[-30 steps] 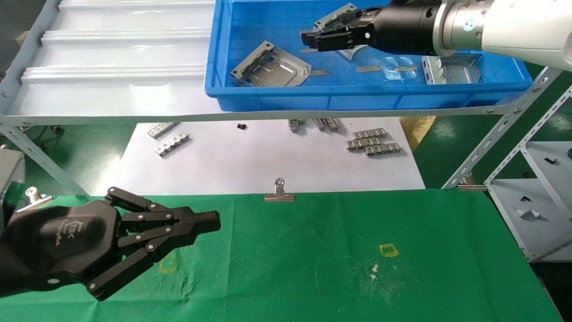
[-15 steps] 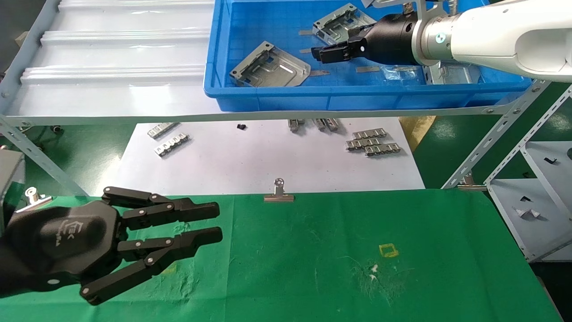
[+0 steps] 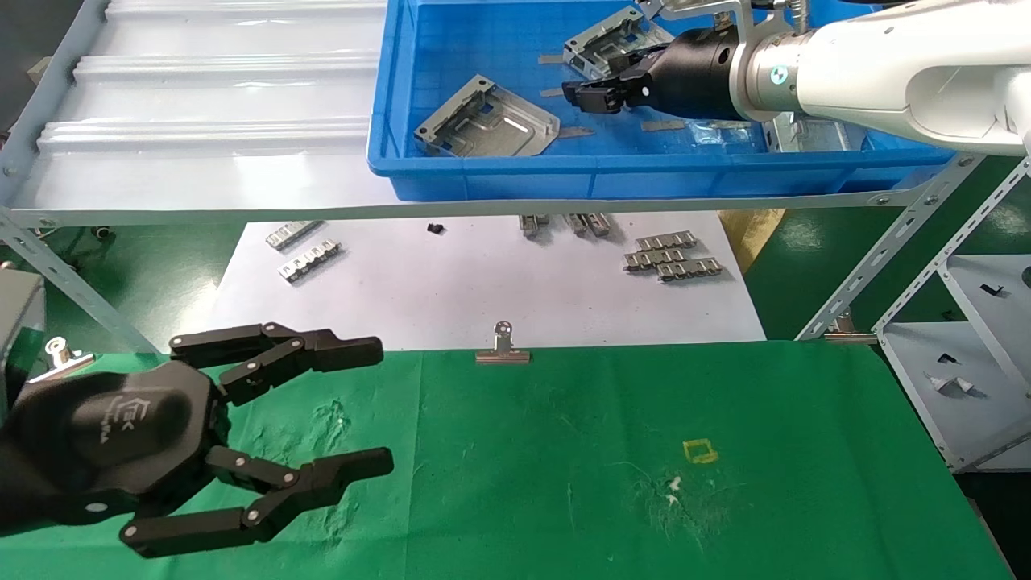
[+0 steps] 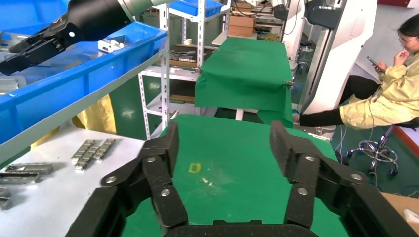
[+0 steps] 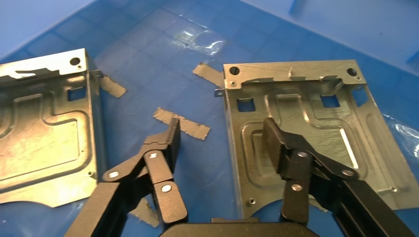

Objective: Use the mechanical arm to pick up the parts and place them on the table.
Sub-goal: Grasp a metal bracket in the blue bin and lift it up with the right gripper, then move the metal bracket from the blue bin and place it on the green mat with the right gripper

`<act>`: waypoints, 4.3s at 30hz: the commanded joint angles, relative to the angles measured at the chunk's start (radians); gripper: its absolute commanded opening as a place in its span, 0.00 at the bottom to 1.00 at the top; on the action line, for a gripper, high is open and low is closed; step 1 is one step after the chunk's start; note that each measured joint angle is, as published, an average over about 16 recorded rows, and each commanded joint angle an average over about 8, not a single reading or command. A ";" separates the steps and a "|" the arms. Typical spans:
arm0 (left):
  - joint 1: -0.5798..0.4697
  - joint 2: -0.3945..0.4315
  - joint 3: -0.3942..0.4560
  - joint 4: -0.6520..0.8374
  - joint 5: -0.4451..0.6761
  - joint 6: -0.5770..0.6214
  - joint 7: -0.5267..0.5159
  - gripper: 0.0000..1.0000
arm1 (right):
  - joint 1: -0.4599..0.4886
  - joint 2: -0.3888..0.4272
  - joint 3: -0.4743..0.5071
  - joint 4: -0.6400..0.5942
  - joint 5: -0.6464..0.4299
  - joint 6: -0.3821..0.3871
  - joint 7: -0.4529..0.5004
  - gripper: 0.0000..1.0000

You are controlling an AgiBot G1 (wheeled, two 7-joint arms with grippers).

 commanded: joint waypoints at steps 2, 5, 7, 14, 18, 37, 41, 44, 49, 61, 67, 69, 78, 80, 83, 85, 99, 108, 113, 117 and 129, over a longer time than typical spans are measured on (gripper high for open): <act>0.000 0.000 0.000 0.000 0.000 0.000 0.000 1.00 | 0.000 0.000 -0.006 0.006 -0.002 -0.007 0.002 0.00; 0.000 0.000 0.000 0.000 0.000 0.000 0.000 1.00 | 0.000 0.001 -0.012 0.009 -0.003 -0.012 0.000 0.00; 0.000 0.000 0.000 0.000 0.000 0.000 0.000 1.00 | 0.000 0.001 -0.016 0.010 -0.004 -0.015 -0.001 0.00; 0.000 0.000 0.000 0.000 0.000 0.000 0.000 1.00 | -0.001 0.001 -0.026 0.014 -0.003 -0.018 -0.010 0.00; 0.000 0.000 0.000 0.000 0.000 0.000 0.000 1.00 | -0.003 0.002 -0.030 0.016 0.001 -0.019 -0.017 0.00; 0.000 0.000 0.001 0.000 -0.001 0.000 0.000 1.00 | 0.054 0.039 0.003 0.032 0.076 -0.094 -0.135 0.00; 0.000 0.000 0.001 0.000 -0.001 0.000 0.001 1.00 | 0.091 0.069 0.016 0.045 0.100 -0.217 -0.182 0.00; 0.000 0.000 0.001 0.000 -0.001 0.000 0.001 1.00 | 0.119 0.096 0.018 0.056 0.109 -0.324 -0.217 0.00; 0.000 -0.001 0.001 0.000 -0.001 -0.001 0.001 1.00 | 0.149 0.137 0.003 0.077 0.096 -0.470 -0.263 0.00; 0.000 -0.001 0.002 0.000 -0.001 -0.001 0.001 1.00 | 0.142 0.255 -0.015 0.218 0.097 -0.724 -0.337 0.00; 0.000 -0.001 0.002 0.000 -0.001 -0.001 0.001 1.00 | 0.083 0.347 -0.063 0.375 0.166 -0.802 -0.328 0.00; 0.000 -0.001 0.002 0.000 -0.001 -0.001 0.001 1.00 | 0.051 0.395 -0.102 0.461 0.216 -0.806 -0.309 0.00; 0.000 -0.001 0.002 0.000 -0.001 -0.001 0.001 1.00 | -0.048 0.600 -0.333 0.790 0.398 -0.795 -0.256 0.00; 0.000 -0.001 0.002 0.000 -0.001 -0.001 0.001 1.00 | -0.057 0.611 -0.380 0.800 0.394 -0.791 -0.258 0.00; -0.001 -0.001 0.002 0.000 -0.001 -0.001 0.001 1.00 | -0.074 0.599 -0.448 0.773 0.365 -0.783 -0.276 0.00; -0.001 -0.001 0.002 0.000 -0.001 -0.001 0.001 1.00 | -0.087 0.577 -0.487 0.731 0.336 -0.773 -0.295 0.00; -0.001 -0.001 0.003 0.000 -0.002 -0.001 0.001 1.00 | -0.120 0.348 -0.599 0.288 0.184 -0.725 -0.520 0.00; -0.001 -0.001 0.003 0.000 -0.002 -0.001 0.001 1.00 | -0.117 0.270 -0.624 0.115 0.144 -0.716 -0.632 0.06; -0.001 -0.001 0.003 0.000 -0.002 -0.001 0.001 1.00 | -0.116 0.240 -0.643 0.058 0.116 -0.716 -0.674 0.57; -0.001 -0.001 0.003 0.000 -0.002 -0.001 0.001 1.00 | -0.118 0.219 -0.655 0.022 0.097 -0.706 -0.695 0.96; -0.001 -0.001 0.003 0.000 -0.002 -0.001 0.002 1.00 | -0.093 0.207 -0.628 -0.040 0.136 -0.729 -0.725 1.00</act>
